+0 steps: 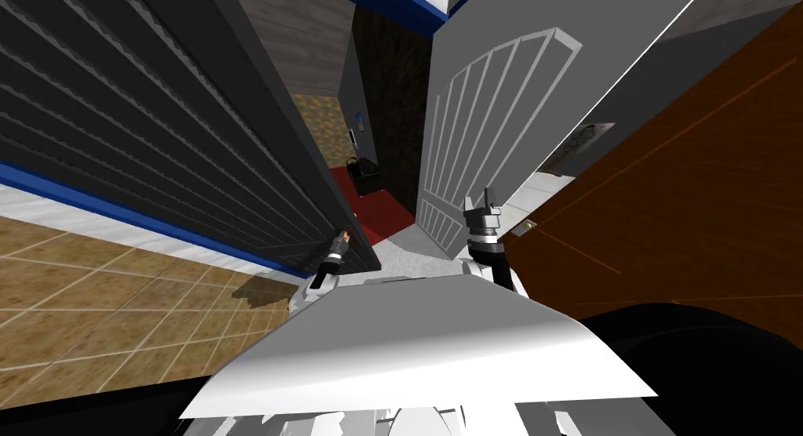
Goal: Pull the door open
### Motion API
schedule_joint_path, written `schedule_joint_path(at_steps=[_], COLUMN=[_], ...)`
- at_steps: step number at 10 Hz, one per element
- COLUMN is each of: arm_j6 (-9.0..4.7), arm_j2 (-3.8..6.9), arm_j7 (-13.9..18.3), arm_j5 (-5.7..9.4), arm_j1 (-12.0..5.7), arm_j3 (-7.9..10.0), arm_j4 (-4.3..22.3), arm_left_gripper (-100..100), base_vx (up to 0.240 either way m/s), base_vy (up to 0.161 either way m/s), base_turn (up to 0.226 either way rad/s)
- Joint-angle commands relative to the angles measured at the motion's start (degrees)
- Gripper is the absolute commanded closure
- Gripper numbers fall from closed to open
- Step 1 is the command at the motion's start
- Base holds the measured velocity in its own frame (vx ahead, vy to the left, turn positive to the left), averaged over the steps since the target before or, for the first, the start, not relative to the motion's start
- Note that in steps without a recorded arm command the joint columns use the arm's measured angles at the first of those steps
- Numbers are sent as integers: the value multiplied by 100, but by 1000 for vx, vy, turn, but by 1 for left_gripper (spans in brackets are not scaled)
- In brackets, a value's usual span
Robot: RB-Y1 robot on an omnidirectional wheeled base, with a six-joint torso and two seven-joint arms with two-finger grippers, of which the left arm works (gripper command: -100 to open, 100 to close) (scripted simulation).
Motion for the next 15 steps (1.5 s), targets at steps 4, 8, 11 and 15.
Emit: schedule_joint_path(at_steps=[4, 8, 11, 15], arm_j6=[-348, -541, -794, -1090], arm_j2=[401, 559, 778, 1034], arm_j7=[297, 428, 575, 748], arm_j5=[17, 8, 10, 12], arm_j1=[387, 490, 615, 760], arm_j3=[-213, -341, -419, -511], arm_j4=[-198, -175, -166, -156], arm_left_gripper=[100, 100, 100, 100], base_vx=[-231, -171, -200, -209], base_vy=[103, 80, 87, 89], base_turn=[-134, -100, -129, -116])
